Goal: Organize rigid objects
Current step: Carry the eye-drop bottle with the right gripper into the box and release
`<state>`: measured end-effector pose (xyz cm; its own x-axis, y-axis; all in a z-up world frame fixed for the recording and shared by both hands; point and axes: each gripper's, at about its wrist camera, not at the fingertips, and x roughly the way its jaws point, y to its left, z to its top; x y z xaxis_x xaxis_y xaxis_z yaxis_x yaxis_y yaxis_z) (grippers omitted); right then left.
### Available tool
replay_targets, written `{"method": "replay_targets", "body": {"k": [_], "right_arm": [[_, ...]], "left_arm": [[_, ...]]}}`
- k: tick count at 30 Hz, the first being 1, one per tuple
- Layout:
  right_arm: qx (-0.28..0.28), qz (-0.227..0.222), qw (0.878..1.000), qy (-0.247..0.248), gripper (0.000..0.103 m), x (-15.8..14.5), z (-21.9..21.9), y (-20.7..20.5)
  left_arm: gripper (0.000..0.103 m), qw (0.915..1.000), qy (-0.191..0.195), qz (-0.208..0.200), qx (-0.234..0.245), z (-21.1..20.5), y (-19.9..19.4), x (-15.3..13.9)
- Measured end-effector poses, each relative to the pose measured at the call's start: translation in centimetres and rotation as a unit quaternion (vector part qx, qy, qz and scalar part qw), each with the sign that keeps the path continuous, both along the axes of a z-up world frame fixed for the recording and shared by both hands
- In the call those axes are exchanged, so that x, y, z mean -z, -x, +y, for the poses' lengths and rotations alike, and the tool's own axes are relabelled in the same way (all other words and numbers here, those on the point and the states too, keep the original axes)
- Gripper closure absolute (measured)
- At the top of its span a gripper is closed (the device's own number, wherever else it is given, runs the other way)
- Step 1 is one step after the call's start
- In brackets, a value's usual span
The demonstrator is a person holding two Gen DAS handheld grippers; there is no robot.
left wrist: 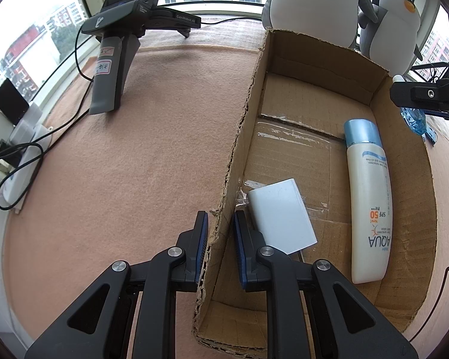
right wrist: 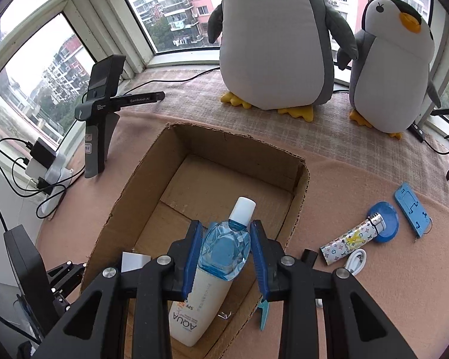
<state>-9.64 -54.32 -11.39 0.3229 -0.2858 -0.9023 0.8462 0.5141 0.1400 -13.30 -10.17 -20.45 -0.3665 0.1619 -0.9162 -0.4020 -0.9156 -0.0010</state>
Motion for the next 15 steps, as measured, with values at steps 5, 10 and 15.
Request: {"method": "replay_targets", "body": {"k": [5,10,15], "right_arm": [[-0.010,0.004,1.000,-0.001,0.074,0.3,0.2,-0.9],[-0.023,0.001,1.000,0.007,0.070,0.1,0.7,-1.6],[-0.033,-0.003,0.999,0.028,0.032,-0.7,1.4,-1.9]], "left_arm": [[0.087,1.0000,0.000,0.000,0.003,0.0,0.0,0.0],[0.087,1.0000,0.000,0.000,0.006,-0.1,0.0,0.0],[0.087,0.9999,0.000,0.001,0.012,-0.1,-0.1,0.0]]}}
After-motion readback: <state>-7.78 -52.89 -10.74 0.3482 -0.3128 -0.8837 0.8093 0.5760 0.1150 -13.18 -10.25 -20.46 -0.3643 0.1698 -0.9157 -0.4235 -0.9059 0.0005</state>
